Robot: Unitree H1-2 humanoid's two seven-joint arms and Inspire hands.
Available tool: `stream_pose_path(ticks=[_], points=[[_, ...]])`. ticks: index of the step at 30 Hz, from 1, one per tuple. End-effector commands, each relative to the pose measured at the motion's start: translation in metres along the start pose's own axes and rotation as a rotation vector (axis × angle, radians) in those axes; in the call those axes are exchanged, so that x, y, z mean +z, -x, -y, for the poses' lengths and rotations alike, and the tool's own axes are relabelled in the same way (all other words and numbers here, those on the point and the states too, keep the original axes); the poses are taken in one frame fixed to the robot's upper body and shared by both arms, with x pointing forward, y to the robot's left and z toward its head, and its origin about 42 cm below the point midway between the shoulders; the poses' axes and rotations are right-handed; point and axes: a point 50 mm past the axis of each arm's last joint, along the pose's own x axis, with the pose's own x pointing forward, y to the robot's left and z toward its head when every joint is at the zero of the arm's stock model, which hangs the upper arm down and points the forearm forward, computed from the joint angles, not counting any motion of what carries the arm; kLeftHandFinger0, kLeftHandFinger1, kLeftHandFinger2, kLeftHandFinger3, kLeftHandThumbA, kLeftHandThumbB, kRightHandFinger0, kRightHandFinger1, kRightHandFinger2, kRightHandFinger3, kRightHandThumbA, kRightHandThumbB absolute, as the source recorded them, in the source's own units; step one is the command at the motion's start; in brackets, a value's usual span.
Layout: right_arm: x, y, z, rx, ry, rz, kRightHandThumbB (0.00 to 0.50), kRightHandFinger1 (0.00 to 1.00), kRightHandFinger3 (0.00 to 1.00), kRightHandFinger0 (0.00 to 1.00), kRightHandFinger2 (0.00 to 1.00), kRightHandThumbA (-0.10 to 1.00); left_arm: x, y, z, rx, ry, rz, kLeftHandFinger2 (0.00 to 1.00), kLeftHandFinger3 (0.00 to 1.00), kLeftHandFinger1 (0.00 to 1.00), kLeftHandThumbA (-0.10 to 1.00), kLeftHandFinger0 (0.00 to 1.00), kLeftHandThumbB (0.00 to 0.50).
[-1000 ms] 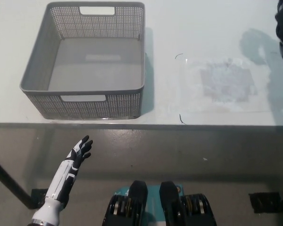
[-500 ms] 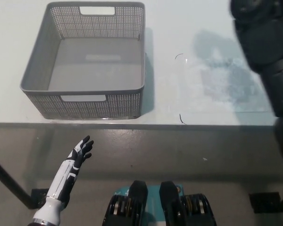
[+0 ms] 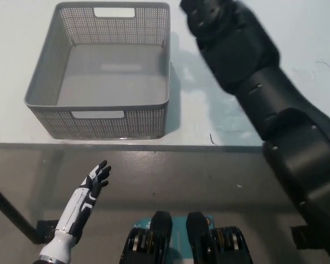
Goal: Use the right hand to pick up a webcam and put it into a container on the left side
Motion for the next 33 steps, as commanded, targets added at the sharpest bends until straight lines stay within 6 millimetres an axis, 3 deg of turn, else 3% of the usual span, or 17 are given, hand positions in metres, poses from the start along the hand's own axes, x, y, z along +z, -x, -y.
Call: stream_pose_path(ticks=[1, 3, 7, 14, 19, 26, 30, 33], points=[[0.037, -0.016, 0.01, -0.036, 0.041, 0.111, 0.192, 0.27, 0.75, 0.0, 0.7, -0.1, 0.011, -0.01, -0.008, -0.025, -0.035, 0.041, 1.0, 1.0, 1.0, 0.99, 1.0, 0.283], [0.028, -0.012, -0.005, -0.008, 0.021, 0.069, 0.186, 0.31, 0.8, 0.0, 0.76, -0.1, 0.011, -0.01, -0.007, -0.027, -0.031, 0.041, 1.0, 1.0, 1.0, 0.98, 1.0, 0.291], [0.007, -0.003, -0.028, 0.047, 0.028, 0.007, 0.189, 0.32, 0.79, 0.0, 0.78, -0.1, 0.013, -0.011, -0.006, -0.033, -0.033, 0.055, 1.0, 1.0, 1.0, 0.97, 1.0, 0.283], [-0.016, 0.008, -0.048, 0.095, 0.031, -0.089, 0.195, 0.3, 0.73, 0.0, 0.74, -0.1, 0.016, -0.016, -0.008, -0.044, -0.062, 0.067, 1.0, 1.0, 1.0, 0.99, 1.0, 0.287], [-0.033, 0.018, -0.059, 0.108, 0.058, -0.126, 0.19, 0.31, 0.76, 0.0, 0.74, -0.1, 0.016, -0.021, -0.009, -0.071, -0.091, 0.086, 1.0, 1.0, 1.0, 1.0, 1.0, 0.266], [-0.041, 0.028, -0.075, 0.151, 0.063, -0.136, 0.177, 0.31, 0.77, 0.0, 0.75, -0.1, 0.018, -0.026, -0.008, -0.083, -0.112, 0.079, 1.0, 1.0, 1.0, 1.0, 1.0, 0.277], [-0.044, 0.031, -0.082, 0.178, 0.072, -0.145, 0.184, 0.39, 0.8, 0.01, 0.81, -0.1, 0.02, -0.029, -0.007, -0.089, -0.124, 0.077, 1.0, 1.0, 1.0, 1.0, 1.0, 0.289], [-0.047, 0.034, -0.087, 0.206, 0.083, -0.154, 0.155, 0.41, 0.8, 0.0, 0.81, -0.1, 0.019, -0.03, -0.006, -0.094, -0.124, 0.081, 1.0, 1.0, 1.0, 1.0, 1.0, 0.288]])
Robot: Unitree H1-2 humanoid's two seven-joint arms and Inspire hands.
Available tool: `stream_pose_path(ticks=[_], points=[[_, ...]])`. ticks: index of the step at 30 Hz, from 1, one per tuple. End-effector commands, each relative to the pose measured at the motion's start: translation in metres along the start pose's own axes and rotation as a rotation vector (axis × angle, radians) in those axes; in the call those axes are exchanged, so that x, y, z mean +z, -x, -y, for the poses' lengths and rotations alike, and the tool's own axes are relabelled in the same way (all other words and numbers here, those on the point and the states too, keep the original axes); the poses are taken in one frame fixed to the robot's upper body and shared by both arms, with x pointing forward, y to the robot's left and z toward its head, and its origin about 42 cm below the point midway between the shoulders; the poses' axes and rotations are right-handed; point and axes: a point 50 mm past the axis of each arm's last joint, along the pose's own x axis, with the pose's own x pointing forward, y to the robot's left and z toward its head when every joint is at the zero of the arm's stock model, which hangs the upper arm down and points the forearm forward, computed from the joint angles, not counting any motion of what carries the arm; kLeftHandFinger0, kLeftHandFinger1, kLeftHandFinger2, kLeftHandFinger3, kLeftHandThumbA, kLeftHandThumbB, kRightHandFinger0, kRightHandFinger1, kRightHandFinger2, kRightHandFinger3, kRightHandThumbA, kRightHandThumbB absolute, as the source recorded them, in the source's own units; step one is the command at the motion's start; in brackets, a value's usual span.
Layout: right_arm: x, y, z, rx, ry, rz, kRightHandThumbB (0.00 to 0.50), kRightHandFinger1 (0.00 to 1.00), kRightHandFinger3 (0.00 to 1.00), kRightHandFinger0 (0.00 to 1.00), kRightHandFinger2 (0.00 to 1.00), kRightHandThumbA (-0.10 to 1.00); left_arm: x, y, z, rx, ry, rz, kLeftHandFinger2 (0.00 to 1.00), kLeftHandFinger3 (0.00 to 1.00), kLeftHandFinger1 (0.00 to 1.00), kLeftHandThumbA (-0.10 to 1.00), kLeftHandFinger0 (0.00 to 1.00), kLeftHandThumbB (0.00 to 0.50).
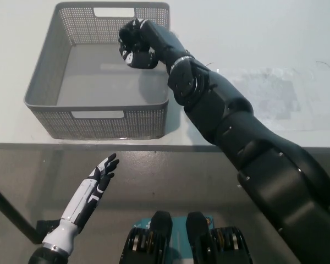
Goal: Use the right hand to pick up a webcam and put it into a container on the left side
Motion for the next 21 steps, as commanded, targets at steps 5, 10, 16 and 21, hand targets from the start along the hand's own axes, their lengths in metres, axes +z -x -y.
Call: stream_pose_path(ticks=[5, 10, 16, 21], points=[[0.029, -0.008, 0.013, 0.066, 0.072, 0.062, 0.237, 0.73, 0.92, 0.31, 0.99, 0.09, 0.008, -0.01, -0.006, -0.027, -0.045, 0.048, 1.0, 1.0, 1.0, 1.0, 1.0, 0.287], [0.024, -0.009, 0.023, 0.172, 0.034, 0.034, 0.483, 1.0, 1.0, 1.0, 1.0, 0.92, 0.007, -0.011, -0.004, -0.035, -0.048, 0.049, 1.0, 1.0, 1.0, 1.0, 1.0, 0.295], [0.018, -0.009, 0.04, 0.154, 0.01, 0.059, 0.48, 1.0, 1.0, 1.0, 1.0, 1.0, 0.007, -0.013, -0.003, -0.046, -0.058, 0.047, 1.0, 1.0, 1.0, 1.0, 1.0, 0.295], [0.018, -0.01, 0.065, 0.093, -0.052, 0.108, 0.484, 1.0, 1.0, 1.0, 1.0, 1.0, 0.006, -0.014, -0.002, -0.053, -0.055, 0.052, 1.0, 1.0, 1.0, 1.0, 1.0, 0.294]])
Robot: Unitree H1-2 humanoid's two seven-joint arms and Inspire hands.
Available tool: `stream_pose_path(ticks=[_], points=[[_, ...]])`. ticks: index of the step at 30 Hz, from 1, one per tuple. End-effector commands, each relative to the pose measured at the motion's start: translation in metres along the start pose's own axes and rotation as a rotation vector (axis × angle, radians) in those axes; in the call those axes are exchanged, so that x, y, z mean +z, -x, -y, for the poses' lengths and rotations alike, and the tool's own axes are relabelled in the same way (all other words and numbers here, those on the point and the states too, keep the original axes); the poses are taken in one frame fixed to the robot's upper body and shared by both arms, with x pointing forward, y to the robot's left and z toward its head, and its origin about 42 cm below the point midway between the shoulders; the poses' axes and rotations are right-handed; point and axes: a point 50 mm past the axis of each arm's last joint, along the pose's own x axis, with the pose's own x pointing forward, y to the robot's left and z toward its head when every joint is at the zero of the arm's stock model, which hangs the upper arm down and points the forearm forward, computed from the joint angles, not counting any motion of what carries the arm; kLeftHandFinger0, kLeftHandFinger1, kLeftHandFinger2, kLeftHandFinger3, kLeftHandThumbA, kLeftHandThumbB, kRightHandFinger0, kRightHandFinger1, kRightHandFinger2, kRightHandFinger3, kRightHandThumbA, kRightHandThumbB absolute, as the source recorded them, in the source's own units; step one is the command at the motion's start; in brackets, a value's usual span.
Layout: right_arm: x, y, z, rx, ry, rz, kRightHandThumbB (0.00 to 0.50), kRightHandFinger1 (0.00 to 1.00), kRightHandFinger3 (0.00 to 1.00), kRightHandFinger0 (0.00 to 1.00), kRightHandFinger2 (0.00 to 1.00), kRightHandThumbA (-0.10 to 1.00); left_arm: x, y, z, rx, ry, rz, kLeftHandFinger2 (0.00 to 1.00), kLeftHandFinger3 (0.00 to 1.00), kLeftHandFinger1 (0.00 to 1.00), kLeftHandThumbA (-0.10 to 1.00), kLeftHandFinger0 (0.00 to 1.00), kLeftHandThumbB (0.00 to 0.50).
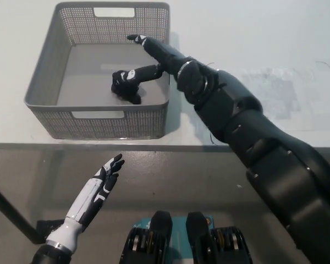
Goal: Use the right hand to pick up a webcam and put it into a container on the left side
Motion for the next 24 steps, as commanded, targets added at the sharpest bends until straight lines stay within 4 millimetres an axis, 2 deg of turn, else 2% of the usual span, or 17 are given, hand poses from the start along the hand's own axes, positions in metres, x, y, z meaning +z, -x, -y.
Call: stream_pose_path(ticks=[1, 2, 3, 5, 6, 7, 10, 12, 14, 16, 18, 22, 23, 24], points=[[0.038, -0.001, 0.058, -0.095, -0.045, 0.154, 0.483, 1.0, 1.0, 1.0, 1.0, 1.0, 0.01, -0.01, -0.006, -0.024, -0.03, 0.062, 1.0, 1.0, 1.0, 1.0, 1.0, 0.294], [0.04, 0.0, 0.064, -0.111, -0.063, 0.17, 0.486, 1.0, 1.0, 1.0, 1.0, 1.0, 0.01, -0.01, -0.006, -0.025, -0.028, 0.062, 1.0, 1.0, 1.0, 1.0, 1.0, 0.286], [0.044, 0.003, 0.079, -0.143, -0.119, 0.218, 0.46, 1.0, 1.0, 1.0, 1.0, 1.0, 0.01, -0.01, -0.006, -0.026, -0.024, 0.065, 1.0, 1.0, 1.0, 0.99, 1.0, 0.279], [0.048, 0.006, 0.095, -0.172, -0.146, 0.25, 0.487, 1.0, 1.0, 1.0, 1.0, 1.0, 0.01, -0.012, -0.007, -0.025, -0.027, 0.062, 1.0, 1.0, 1.0, 0.99, 1.0, 0.289], [0.054, 0.011, 0.115, -0.217, -0.203, 0.294, 0.458, 1.0, 1.0, 1.0, 1.0, 1.0, 0.01, -0.013, -0.007, -0.024, -0.032, 0.057, 1.0, 1.0, 1.0, 1.0, 1.0, 0.3], [0.057, 0.017, 0.131, -0.252, -0.222, 0.339, 0.458, 1.0, 1.0, 1.0, 1.0, 1.0, 0.009, -0.013, -0.008, -0.026, -0.034, 0.056, 1.0, 1.0, 1.0, 1.0, 1.0, 0.302], [0.061, 0.032, 0.158, -0.326, -0.243, 0.417, 0.479, 1.0, 1.0, 1.0, 1.0, 1.0, 0.008, -0.014, -0.009, -0.031, -0.031, 0.057, 1.0, 1.0, 1.0, 1.0, 1.0, 0.304], [0.058, 0.054, 0.177, -0.377, -0.305, 0.493, 0.411, 1.0, 1.0, 1.0, 1.0, 1.0, 0.008, -0.013, -0.008, -0.037, -0.025, 0.051, 1.0, 1.0, 1.0, 0.99, 1.0, 0.302], [0.055, 0.069, 0.183, -0.41, -0.315, 0.53, 0.402, 1.0, 1.0, 1.0, 1.0, 1.0, 0.007, -0.012, -0.007, -0.039, -0.021, 0.047, 1.0, 1.0, 1.0, 0.99, 1.0, 0.302], [0.051, 0.093, 0.189, -0.452, -0.313, 0.573, 0.452, 1.0, 1.0, 1.0, 1.0, 1.0, 0.004, -0.011, -0.006, -0.04, -0.013, 0.042, 1.0, 1.0, 1.0, 0.97, 1.0, 0.302], [0.044, 0.114, 0.193, -0.465, -0.343, 0.612, 0.467, 1.0, 1.0, 1.0, 1.0, 1.0, 0.004, -0.01, -0.005, -0.046, -0.015, 0.038, 1.0, 1.0, 1.0, 0.97, 1.0, 0.299], [0.032, 0.146, 0.196, -0.487, -0.379, 0.673, 0.401, 1.0, 1.0, 1.0, 1.0, 1.0, 0.005, -0.013, -0.004, -0.043, -0.031, 0.032, 1.0, 1.0, 1.0, 1.0, 1.0, 0.309], [0.026, 0.155, 0.194, -0.49, -0.392, 0.675, 0.42, 1.0, 1.0, 1.0, 1.0, 1.0, 0.004, -0.011, -0.003, -0.044, -0.027, 0.028, 1.0, 1.0, 1.0, 1.0, 1.0, 0.306], [0.023, 0.162, 0.193, -0.499, -0.405, 0.68, 0.415, 1.0, 1.0, 1.0, 1.0, 1.0, 0.004, -0.011, -0.003, -0.044, -0.025, 0.027, 1.0, 1.0, 1.0, 1.0, 1.0, 0.305]])
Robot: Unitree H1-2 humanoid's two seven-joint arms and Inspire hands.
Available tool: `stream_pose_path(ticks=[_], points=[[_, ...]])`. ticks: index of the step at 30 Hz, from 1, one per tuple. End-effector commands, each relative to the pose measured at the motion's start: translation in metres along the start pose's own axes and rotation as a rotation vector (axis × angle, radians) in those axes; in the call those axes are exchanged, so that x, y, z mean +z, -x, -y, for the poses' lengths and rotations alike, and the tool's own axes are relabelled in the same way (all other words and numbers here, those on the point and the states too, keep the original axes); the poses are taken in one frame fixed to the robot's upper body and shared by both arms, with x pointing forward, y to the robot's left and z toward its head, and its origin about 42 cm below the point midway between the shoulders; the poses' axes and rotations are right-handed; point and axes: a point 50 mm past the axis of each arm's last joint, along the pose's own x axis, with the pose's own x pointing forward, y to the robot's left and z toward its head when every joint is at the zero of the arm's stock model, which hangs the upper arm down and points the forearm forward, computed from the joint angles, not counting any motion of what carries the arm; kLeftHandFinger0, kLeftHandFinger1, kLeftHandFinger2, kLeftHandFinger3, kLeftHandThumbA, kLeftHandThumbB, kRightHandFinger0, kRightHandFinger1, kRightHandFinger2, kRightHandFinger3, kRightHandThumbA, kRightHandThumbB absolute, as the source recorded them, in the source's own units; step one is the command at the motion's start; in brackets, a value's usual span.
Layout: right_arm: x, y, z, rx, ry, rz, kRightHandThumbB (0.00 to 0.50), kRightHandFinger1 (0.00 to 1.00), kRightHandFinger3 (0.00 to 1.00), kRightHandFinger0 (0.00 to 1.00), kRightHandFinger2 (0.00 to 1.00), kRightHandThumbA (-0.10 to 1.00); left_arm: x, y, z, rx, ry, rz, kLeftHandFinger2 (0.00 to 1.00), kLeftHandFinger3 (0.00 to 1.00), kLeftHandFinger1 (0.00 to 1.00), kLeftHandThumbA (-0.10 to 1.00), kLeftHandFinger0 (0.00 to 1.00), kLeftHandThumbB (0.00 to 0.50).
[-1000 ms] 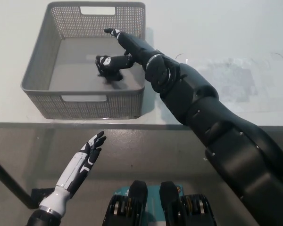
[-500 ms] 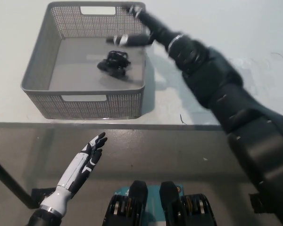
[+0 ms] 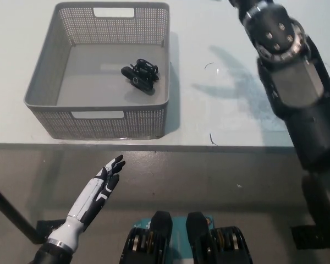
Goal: Use the right hand to pick up a webcam and put it into a container on the left side
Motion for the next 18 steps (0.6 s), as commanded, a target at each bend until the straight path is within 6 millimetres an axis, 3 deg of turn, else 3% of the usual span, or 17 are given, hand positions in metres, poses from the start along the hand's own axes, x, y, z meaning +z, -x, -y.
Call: stream_pose_path(ticks=[1, 5, 7, 8, 9, 11, 16, 18], points=[[0.079, 0.046, 0.083, -0.105, -0.16, 0.29, 0.396, 1.0, 1.0, 1.0, 1.0, 1.0, 0.011, -0.009, -0.004, -0.034, -0.026, 0.052, 1.0, 1.0, 1.0, 0.99, 1.0, 0.305], [0.069, 0.085, 0.088, -0.149, -0.197, 0.318, 0.352, 1.0, 1.0, 1.0, 1.0, 1.0, 0.009, -0.01, -0.005, -0.03, -0.019, 0.058, 1.0, 1.0, 1.0, 0.99, 1.0, 0.307], [0.061, 0.114, 0.087, -0.168, -0.225, 0.335, 0.337, 1.0, 1.0, 1.0, 1.0, 1.0, 0.009, -0.011, -0.007, -0.026, -0.016, 0.058, 1.0, 1.0, 1.0, 1.0, 1.0, 0.317], [0.058, 0.122, 0.086, -0.175, -0.239, 0.339, 0.342, 1.0, 1.0, 1.0, 1.0, 1.0, 0.009, -0.012, -0.007, -0.027, -0.018, 0.058, 1.0, 1.0, 1.0, 1.0, 1.0, 0.319], [0.05, 0.145, 0.082, -0.191, -0.279, 0.343, 0.347, 1.0, 1.0, 1.0, 1.0, 1.0, 0.009, -0.012, -0.008, -0.028, -0.019, 0.059, 1.0, 1.0, 1.0, 1.0, 1.0, 0.321], [0.043, 0.162, 0.077, -0.196, -0.312, 0.348, 0.34, 1.0, 1.0, 1.0, 1.0, 1.0, 0.01, -0.013, -0.008, -0.026, -0.013, 0.063, 1.0, 1.0, 1.0, 1.0, 1.0, 0.323], [0.005, 0.235, 0.037, -0.218, -0.409, 0.252, 0.369, 1.0, 1.0, 1.0, 1.0, 1.0, 0.009, -0.011, -0.007, -0.015, 0.024, 0.075, 1.0, 1.0, 1.0, 1.0, 1.0, 0.318], [-0.007, 0.25, 0.023, -0.226, -0.429, 0.211, 0.359, 1.0, 1.0, 1.0, 1.0, 1.0, 0.008, -0.012, -0.007, -0.01, 0.042, 0.073, 1.0, 1.0, 1.0, 1.0, 1.0, 0.324]])
